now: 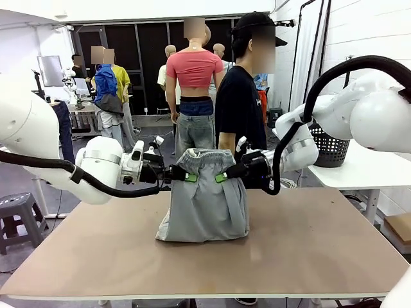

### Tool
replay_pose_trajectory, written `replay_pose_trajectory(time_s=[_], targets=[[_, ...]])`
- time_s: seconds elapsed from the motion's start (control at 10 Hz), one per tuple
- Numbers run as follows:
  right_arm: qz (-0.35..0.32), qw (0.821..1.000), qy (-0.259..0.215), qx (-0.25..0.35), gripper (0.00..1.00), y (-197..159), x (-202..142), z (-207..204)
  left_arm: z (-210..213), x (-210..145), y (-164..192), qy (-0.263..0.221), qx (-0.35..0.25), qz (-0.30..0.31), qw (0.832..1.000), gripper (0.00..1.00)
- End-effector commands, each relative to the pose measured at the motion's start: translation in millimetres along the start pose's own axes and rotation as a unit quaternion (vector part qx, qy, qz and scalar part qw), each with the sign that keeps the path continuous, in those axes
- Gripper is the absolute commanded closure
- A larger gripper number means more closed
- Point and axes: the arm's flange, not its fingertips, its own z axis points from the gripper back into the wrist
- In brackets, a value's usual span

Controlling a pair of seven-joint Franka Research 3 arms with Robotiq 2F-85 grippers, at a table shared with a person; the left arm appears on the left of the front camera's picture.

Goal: Fold the training pants.
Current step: Fold the Training pants in half.

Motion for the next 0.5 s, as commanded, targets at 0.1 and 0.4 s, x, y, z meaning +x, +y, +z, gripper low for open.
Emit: replay_pose_trajectory(time_s=[0.1,0.4], targets=[[-0.071,0.997,-0.02,-0.002,1.0,-26.6,-13.0,9.2,9.9,-4.0,38.5,-0.007,0.015,0.044,0.999,1.0],[-0.06,0.998,-0.011,0.003,1.0,-27.1,-19.4,-7.4,0.9,-7.6,56.9,-0.013,0.049,-0.051,0.997,1.0]])
